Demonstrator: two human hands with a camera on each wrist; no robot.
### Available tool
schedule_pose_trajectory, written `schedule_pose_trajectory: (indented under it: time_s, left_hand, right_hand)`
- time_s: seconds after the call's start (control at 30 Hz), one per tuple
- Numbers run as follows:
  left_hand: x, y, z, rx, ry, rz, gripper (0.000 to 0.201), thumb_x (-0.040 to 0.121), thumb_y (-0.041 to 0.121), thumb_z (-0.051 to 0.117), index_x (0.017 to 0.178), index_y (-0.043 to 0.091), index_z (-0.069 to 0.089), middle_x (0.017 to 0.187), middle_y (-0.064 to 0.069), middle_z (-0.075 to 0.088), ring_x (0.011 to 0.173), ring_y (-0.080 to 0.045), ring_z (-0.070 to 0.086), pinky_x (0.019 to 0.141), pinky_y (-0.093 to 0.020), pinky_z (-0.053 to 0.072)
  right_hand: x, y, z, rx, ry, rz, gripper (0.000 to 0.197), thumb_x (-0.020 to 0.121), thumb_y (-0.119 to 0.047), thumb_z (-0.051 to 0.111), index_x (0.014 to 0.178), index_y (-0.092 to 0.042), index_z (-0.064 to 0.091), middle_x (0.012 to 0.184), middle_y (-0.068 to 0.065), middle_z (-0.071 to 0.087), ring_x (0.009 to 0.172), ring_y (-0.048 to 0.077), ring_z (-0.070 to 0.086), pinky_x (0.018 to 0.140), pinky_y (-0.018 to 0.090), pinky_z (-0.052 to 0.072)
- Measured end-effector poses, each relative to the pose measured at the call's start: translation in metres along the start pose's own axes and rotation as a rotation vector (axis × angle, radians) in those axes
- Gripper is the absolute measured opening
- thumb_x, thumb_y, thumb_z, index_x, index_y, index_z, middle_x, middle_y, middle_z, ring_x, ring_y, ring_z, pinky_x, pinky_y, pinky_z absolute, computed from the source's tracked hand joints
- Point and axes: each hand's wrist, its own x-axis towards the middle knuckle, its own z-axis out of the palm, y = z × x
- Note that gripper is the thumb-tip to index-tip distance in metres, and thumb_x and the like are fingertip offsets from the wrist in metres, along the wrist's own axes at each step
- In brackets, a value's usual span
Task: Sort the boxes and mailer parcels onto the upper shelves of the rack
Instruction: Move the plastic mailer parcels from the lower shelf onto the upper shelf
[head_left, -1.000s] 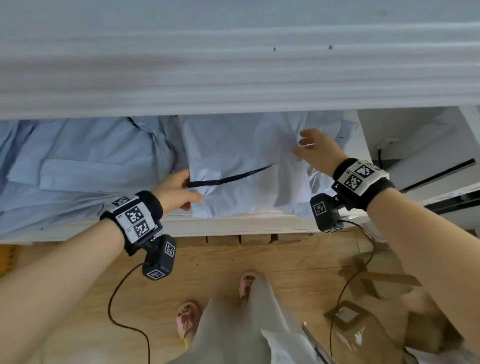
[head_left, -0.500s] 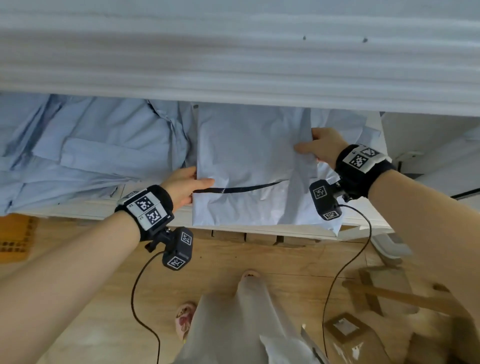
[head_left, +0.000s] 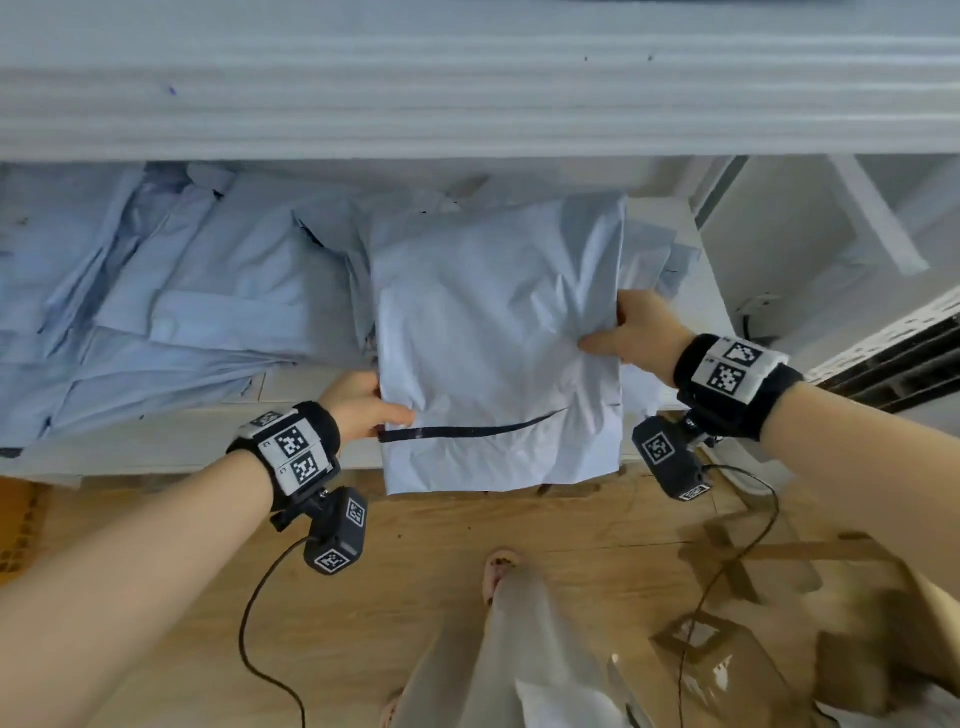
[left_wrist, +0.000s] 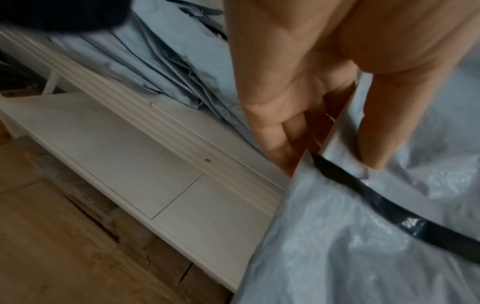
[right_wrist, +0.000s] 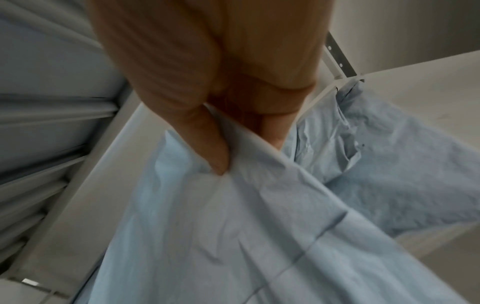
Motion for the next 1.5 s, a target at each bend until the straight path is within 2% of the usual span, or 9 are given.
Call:
schedule_pose_trajectory:
  time_s: [0.17, 0.3, 0.5, 0.77, 0.93, 1.13, 1.23, 1.33, 1.5]
  left_hand:
    - [-0.050, -0.031, -0.018, 0.117, -0.038, 0.054, 0.031, 0.075, -0.003, 0.075, 0.103, 0.007, 0.066, 0.098, -0.009, 0.070, 0.086, -0.018, 0.067, 0.065, -0.025, 0.057]
    - [-0.097, -0.051, -0.040, 0.219, 0.008, 0.158, 0.025, 0.073, 0.002, 0.079, 0.090, 0.017, 0.067, 0.093, -0.006, 0.071, 0.090, -0.021, 0.068, 0.079, -0.036, 0.057]
    - [-0.162, -0.033, -0.075, 0.273, 0.110, 0.366, 0.028, 0.072, 0.009, 0.081, 0.094, 0.021, 0.067, 0.098, -0.003, 0.072, 0.093, -0.014, 0.067, 0.087, -0.033, 0.054]
    - [-0.230, 0.047, -0.122, 0.232, 0.213, 0.618, 0.024, 0.076, 0.010, 0.078, 0.098, 0.014, 0.069, 0.092, 0.000, 0.075, 0.091, -0.015, 0.070, 0.088, -0.039, 0.054]
    - [-0.262, 0.110, -0.143, 0.159, 0.209, 0.785, 0.033, 0.076, 0.005, 0.077, 0.103, 0.020, 0.065, 0.091, 0.011, 0.075, 0.089, -0.011, 0.071, 0.076, -0.025, 0.057]
    - [-0.272, 0.182, -0.156, 0.206, 0.323, 0.903, 0.052, 0.072, 0.004, 0.080, 0.111, 0.029, 0.058, 0.094, 0.005, 0.074, 0.086, -0.010, 0.071, 0.084, -0.039, 0.057]
    - [-0.265, 0.217, -0.156, 0.199, 0.337, 0.921, 0.097, 0.073, 0.003, 0.080, 0.146, 0.034, 0.024, 0.107, 0.005, 0.066, 0.092, -0.015, 0.070, 0.084, -0.039, 0.057]
    - [-0.254, 0.248, -0.152, 0.246, 0.362, 0.950, 0.116, 0.075, 0.006, 0.079, 0.145, 0.053, 0.000, 0.106, 0.017, 0.055, 0.082, -0.018, 0.070, 0.073, -0.028, 0.057]
    - [-0.229, 0.300, -0.135, 0.451, 0.447, 0.994, 0.064, 0.080, 0.006, 0.073, 0.124, 0.047, 0.052, 0.112, 0.012, 0.057, 0.061, -0.023, 0.057, 0.075, -0.024, 0.054]
  right_hand:
    - [-0.069, -0.029, 0.021, -0.046, 0.018, -0.059, 0.030, 0.078, -0.008, 0.073, 0.107, -0.003, 0.067, 0.106, 0.011, 0.070, 0.095, 0.026, 0.066, 0.090, 0.045, 0.053]
    - [-0.126, -0.058, 0.036, -0.056, 0.034, -0.125, 0.030, 0.079, -0.011, 0.075, 0.107, -0.006, 0.068, 0.104, 0.008, 0.071, 0.095, 0.023, 0.066, 0.088, 0.043, 0.054]
    - [-0.202, -0.113, 0.030, 0.038, 0.123, -0.265, 0.023, 0.081, -0.011, 0.075, 0.096, -0.026, 0.069, 0.094, -0.012, 0.071, 0.081, -0.006, 0.065, 0.071, 0.011, 0.052]
    - [-0.259, -0.191, -0.032, 0.081, 0.321, -0.433, 0.029, 0.082, -0.011, 0.073, 0.106, -0.027, 0.070, 0.097, -0.013, 0.074, 0.089, 0.004, 0.070, 0.086, 0.033, 0.057]
    - [-0.264, -0.230, -0.079, 0.086, 0.414, -0.539, 0.027, 0.086, -0.007, 0.069, 0.108, -0.021, 0.068, 0.104, -0.008, 0.073, 0.096, 0.011, 0.069, 0.090, 0.041, 0.056]
    - [-0.239, -0.266, -0.137, -0.018, 0.495, -0.530, 0.018, 0.090, -0.009, 0.063, 0.108, -0.010, 0.066, 0.102, 0.001, 0.071, 0.090, 0.017, 0.069, 0.077, 0.039, 0.059]
    - [-0.217, -0.278, -0.168, -0.034, 0.475, -0.517, 0.024, 0.090, -0.005, 0.062, 0.111, -0.017, 0.064, 0.105, 0.001, 0.071, 0.088, 0.015, 0.069, 0.072, 0.031, 0.060]
    - [-0.188, -0.286, -0.200, -0.061, 0.486, -0.510, 0.047, 0.086, -0.004, 0.065, 0.129, -0.016, 0.050, 0.107, 0.004, 0.069, 0.090, 0.023, 0.069, 0.078, 0.044, 0.059]
    - [-0.134, -0.290, -0.252, -0.150, 0.627, -0.495, 0.058, 0.082, -0.006, 0.070, 0.129, -0.017, 0.037, 0.096, 0.004, 0.067, 0.083, 0.022, 0.066, 0.078, 0.041, 0.056]
